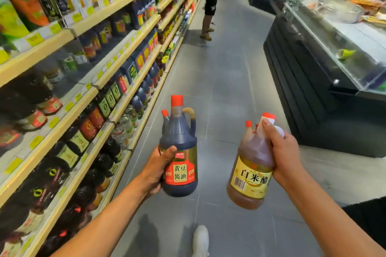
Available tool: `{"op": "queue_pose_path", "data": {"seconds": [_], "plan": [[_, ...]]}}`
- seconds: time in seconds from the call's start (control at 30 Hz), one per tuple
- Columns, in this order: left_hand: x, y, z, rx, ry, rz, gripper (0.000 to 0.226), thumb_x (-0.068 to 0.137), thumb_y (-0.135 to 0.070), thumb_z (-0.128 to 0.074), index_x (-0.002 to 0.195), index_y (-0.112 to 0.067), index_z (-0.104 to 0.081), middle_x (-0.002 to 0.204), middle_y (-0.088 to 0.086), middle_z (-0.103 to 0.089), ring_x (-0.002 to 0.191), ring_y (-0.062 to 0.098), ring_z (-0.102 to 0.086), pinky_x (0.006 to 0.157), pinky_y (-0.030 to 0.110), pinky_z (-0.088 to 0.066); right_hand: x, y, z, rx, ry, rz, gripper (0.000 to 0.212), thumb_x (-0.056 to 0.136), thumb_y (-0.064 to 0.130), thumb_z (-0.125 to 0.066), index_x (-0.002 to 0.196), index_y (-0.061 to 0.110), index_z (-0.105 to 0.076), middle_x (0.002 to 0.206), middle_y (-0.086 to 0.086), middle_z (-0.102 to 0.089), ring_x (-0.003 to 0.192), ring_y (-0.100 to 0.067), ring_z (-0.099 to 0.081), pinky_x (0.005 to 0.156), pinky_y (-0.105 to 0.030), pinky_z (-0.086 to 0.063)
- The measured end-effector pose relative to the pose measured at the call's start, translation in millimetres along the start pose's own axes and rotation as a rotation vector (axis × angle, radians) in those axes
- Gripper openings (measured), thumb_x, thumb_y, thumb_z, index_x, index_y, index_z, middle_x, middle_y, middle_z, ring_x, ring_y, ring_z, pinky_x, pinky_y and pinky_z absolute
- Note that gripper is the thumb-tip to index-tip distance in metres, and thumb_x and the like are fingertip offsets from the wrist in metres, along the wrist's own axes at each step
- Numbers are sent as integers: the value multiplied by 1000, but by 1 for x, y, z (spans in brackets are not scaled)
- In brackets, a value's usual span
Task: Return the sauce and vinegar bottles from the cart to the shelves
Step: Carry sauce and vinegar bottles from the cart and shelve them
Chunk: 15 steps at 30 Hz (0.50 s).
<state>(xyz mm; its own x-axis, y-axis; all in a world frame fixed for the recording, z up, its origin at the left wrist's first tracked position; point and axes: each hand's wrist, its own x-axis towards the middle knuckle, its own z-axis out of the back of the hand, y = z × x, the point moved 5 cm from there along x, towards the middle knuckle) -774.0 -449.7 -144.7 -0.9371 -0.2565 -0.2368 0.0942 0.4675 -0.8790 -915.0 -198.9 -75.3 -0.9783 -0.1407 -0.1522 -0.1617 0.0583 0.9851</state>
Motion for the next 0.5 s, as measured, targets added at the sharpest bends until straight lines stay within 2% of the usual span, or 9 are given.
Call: {"op": "queue_pose_path", "data": {"seconds": [0.1, 0.2, 0.3, 0.5], "plan": [[38, -14, 8, 2, -103, -36, 113, 29, -61, -97, 126, -20, -58, 102, 13, -77, 89, 28, -75, 73, 39, -62, 57, 9, -28, -1, 85, -21, 31, 90, 39, -69, 92, 7, -69, 92, -17, -73, 86, -32, -69, 86, -48, -57], [65, -28, 25, -10, -219, -88, 112, 29, -58, -98, 125, -17, -58, 101, 13, -77, 87, 27, -75, 71, 37, -61, 107, 15, -67, 3, 194, -35, 27, 91, 35, -68, 92, 8, -70, 88, -12, -75, 82, -26, -72, 78, -40, -59], [79, -43, 54, -16, -358, -136, 118, 32, -58, -98, 132, -14, -55, 108, 16, -75, 92, 30, -74, 76, 41, -60, 147, 16, -116, -29, 290, -30, 24, 88, 36, -71, 88, 12, -72, 87, -10, -76, 80, -24, -72, 74, -36, -56], [86, -73, 133, -36, -605, -201, 120, 29, -60, -98, 132, -15, -54, 111, 14, -75, 98, 34, -73, 83, 46, -58, 190, -2, -243, -111, 507, -64, 23, 92, 36, -69, 77, 20, -76, 86, -13, -75, 80, -29, -70, 81, -43, -56]]}}
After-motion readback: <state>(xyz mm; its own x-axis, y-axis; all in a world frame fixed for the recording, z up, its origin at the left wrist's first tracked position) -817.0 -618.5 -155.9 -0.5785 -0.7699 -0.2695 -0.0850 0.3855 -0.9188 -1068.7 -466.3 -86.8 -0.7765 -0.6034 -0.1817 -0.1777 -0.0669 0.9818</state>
